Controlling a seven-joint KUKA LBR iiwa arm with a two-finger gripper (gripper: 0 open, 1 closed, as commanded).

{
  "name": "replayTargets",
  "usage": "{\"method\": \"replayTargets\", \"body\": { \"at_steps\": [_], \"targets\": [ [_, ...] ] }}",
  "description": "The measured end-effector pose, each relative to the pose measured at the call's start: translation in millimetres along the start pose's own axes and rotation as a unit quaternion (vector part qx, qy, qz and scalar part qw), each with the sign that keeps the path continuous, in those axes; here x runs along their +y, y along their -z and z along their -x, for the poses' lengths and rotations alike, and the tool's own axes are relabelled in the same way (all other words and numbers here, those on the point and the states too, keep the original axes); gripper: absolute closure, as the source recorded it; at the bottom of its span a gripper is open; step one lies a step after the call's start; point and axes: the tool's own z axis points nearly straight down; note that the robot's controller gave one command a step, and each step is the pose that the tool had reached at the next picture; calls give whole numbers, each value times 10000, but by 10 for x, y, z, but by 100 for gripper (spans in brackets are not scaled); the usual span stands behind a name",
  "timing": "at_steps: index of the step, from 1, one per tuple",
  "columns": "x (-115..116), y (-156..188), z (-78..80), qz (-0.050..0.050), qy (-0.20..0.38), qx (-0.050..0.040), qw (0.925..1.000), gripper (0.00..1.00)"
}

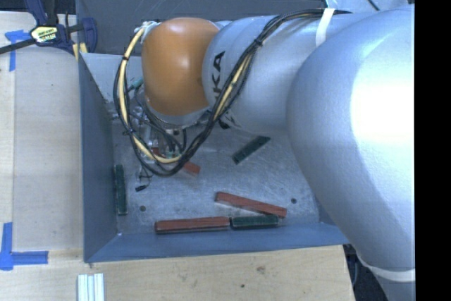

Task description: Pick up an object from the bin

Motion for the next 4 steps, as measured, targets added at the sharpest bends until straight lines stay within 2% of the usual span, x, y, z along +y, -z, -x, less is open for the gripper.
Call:
{"method": "replayTargets", "body": {
  "at_steps": [1,2,3,4],
  "targets": [
    [0,0,0,0,-1,0,10000,0],
    [-141,-621,328,3,-786,-14,9969,100],
    [-141,-621,328,3,-787,-14,9969,100],
    [-56,-618,252,-6,-583,-4,9983,100]
  ]
}}
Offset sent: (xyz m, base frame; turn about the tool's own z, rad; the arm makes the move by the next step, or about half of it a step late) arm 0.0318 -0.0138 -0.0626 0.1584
